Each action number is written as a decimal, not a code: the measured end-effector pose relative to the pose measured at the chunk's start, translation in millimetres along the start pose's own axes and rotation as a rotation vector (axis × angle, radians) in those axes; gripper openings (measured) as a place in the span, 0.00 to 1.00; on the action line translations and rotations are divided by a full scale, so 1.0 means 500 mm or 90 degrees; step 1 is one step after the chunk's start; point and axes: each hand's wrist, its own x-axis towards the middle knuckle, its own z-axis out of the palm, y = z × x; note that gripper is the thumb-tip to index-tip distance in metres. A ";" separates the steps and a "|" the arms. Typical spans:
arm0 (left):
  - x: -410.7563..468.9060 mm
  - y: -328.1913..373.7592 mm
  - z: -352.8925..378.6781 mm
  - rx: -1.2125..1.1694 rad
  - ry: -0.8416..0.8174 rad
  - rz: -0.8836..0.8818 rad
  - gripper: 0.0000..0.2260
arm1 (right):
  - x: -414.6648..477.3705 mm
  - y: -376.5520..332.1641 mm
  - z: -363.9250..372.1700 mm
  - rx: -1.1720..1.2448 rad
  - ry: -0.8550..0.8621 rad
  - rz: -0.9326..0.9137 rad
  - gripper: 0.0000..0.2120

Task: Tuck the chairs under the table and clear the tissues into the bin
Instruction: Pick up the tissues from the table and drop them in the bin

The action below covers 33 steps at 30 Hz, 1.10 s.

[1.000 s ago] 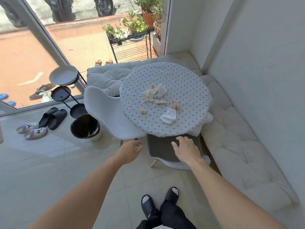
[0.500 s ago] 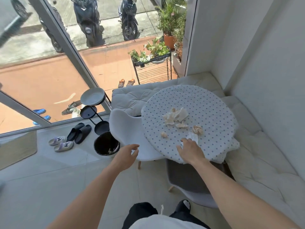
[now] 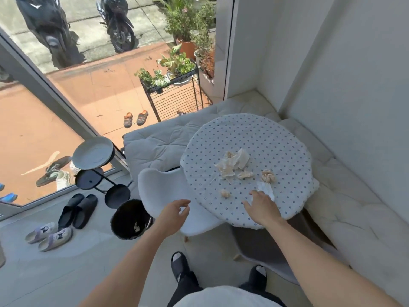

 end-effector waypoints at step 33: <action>0.612 0.248 0.091 0.225 -0.155 0.150 0.43 | 0.346 0.198 -0.044 0.138 -0.067 0.160 0.55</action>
